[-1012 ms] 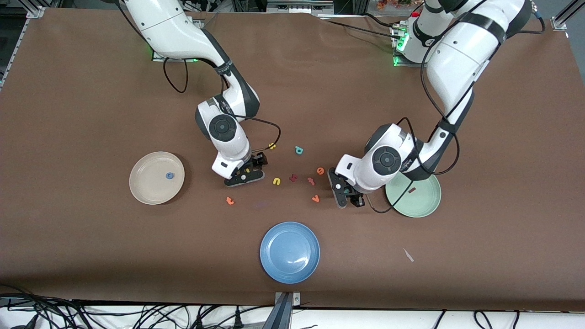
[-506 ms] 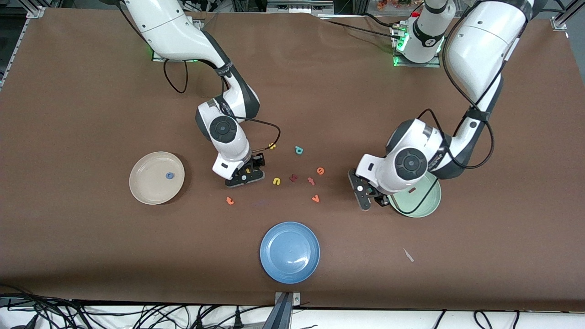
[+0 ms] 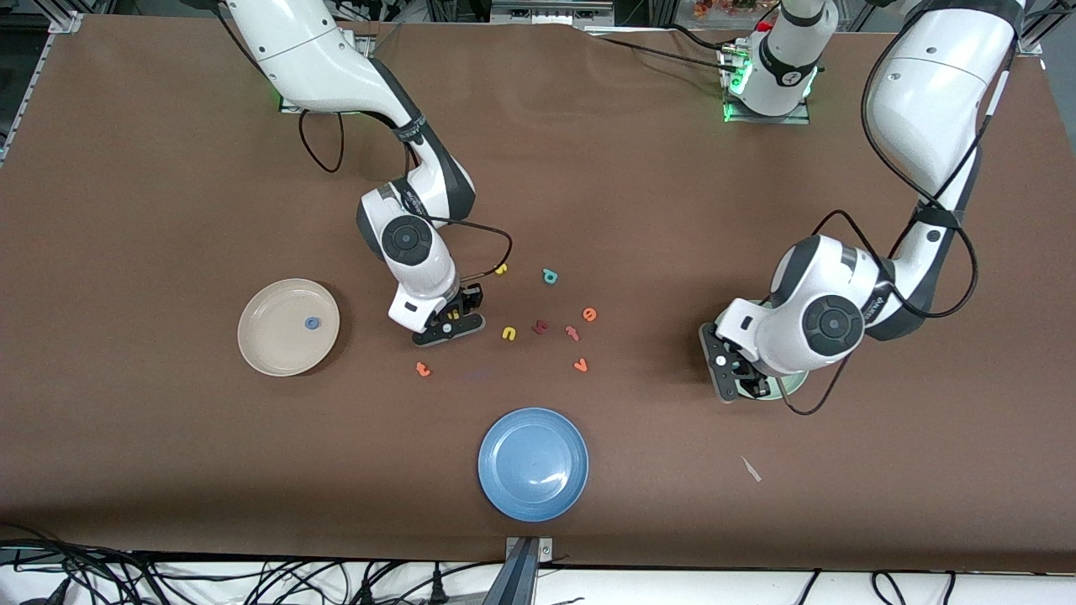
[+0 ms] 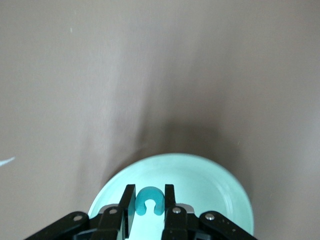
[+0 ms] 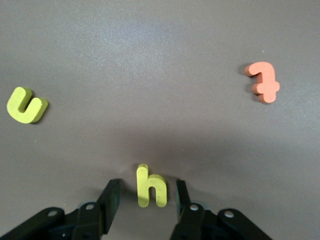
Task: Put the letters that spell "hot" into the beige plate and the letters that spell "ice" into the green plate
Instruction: 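Drop the cyan c onto the green plate while the right gripper grasps the h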
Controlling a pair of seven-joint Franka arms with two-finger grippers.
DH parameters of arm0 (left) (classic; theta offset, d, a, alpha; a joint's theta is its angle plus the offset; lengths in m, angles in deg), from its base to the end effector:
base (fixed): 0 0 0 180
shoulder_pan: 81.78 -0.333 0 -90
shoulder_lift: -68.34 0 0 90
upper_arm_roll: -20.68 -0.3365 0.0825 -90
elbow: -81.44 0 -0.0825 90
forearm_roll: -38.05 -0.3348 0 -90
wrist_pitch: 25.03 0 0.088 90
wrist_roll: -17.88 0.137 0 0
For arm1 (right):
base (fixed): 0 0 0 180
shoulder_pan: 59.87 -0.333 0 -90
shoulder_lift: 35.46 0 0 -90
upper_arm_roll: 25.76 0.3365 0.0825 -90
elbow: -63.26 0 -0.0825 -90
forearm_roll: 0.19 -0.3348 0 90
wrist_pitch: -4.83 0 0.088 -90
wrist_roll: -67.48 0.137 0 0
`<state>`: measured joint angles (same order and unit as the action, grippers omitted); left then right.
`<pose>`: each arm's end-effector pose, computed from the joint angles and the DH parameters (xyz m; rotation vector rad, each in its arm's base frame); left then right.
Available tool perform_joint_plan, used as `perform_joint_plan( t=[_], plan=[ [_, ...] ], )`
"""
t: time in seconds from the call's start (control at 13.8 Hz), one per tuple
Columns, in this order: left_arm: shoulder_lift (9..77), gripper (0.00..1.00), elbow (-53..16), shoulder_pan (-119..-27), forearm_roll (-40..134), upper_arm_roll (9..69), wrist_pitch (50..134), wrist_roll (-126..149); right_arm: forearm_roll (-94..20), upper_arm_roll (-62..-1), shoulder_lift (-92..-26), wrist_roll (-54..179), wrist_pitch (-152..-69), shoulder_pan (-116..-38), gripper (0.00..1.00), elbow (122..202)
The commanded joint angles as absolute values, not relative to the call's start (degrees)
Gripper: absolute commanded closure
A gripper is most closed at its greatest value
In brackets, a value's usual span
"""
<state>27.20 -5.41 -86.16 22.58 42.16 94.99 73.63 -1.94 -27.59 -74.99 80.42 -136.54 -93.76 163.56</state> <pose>0.6565 -0.1371 0.2662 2.4219 -1.9245 -0.1116 0.5482 0.3464 0.2030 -3.0922 -0.4953 -0.0401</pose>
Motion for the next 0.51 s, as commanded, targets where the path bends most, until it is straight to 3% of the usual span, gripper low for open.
perform_joint_plan(
  t=[0.0, 0.29, 0.43],
  plan=[
    [27.9, 1.0, -6.3, -85.8, 22.4, 40.4, 94.3, 77.3, -1.3, -27.5, -76.5, 79.8, -135.5, -93.5, 0.59, 161.3],
    [27.2, 1.0, -6.9, -86.8, 21.9, 40.0, 94.6, 78.1, -1.4, -27.5, -76.6, 79.9, -135.6, -93.5, 0.77, 161.3],
    [26.3, 1.0, -7.1, -86.8, 21.9, 39.9, 95.6, 78.0, -1.6, -27.5, -76.6, 79.9, -135.5, -93.5, 0.82, 161.2]
  ],
)
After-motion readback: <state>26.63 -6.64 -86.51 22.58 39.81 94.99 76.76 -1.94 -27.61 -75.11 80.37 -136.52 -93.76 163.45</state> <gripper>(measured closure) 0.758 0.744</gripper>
